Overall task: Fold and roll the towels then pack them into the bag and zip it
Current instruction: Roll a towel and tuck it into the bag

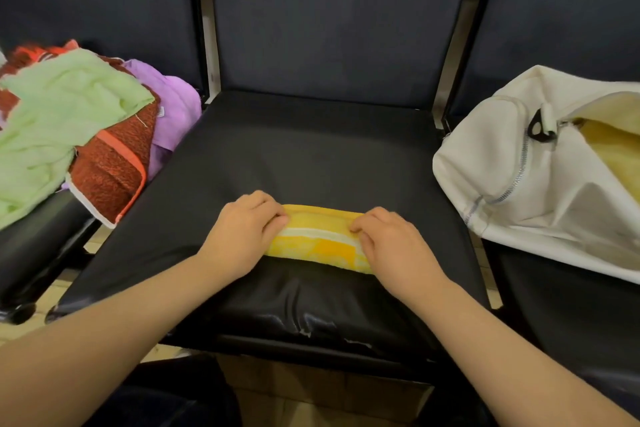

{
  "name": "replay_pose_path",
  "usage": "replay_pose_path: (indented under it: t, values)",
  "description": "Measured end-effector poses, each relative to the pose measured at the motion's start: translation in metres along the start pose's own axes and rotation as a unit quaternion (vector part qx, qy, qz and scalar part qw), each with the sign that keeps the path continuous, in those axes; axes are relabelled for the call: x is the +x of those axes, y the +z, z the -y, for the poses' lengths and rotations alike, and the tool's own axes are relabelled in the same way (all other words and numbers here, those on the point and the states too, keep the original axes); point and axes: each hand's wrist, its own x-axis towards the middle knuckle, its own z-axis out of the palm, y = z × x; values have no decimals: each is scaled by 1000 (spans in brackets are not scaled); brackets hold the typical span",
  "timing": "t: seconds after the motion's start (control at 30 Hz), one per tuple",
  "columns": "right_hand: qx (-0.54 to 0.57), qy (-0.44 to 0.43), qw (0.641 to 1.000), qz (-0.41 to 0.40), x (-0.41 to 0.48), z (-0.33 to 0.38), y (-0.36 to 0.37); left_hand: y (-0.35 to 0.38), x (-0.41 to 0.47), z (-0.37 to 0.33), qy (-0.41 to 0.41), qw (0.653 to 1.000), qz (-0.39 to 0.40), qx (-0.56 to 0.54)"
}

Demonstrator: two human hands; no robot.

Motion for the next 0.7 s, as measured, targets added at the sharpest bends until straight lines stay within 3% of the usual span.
replay_pose_path:
  t: [0.1, 0.17, 0.3, 0.4, 0.53, 0.7]
  values:
    - [-5, 42, 992, 123, -3, -5, -6, -11, -1, 2, -11, 988, 130, 84]
    - [-27, 34, 987, 155, -2, -5, -9, -15, 0, 1, -10, 982, 158, 106]
    - [-10, 25, 991, 130, -1, -1, -16, -15, 3, 0, -1, 988, 143, 63]
    - [103, 67, 980, 153, 0, -2, -22, -16, 2, 5, 17, 992, 121, 16]
    - [210, 102, 959, 158, 5, -7, -26, -14, -1, 5, 149, 974, 67, 154]
    - [281, 127, 933, 184, 7, -12, -31, -17, 5, -9, 170, 969, 67, 165]
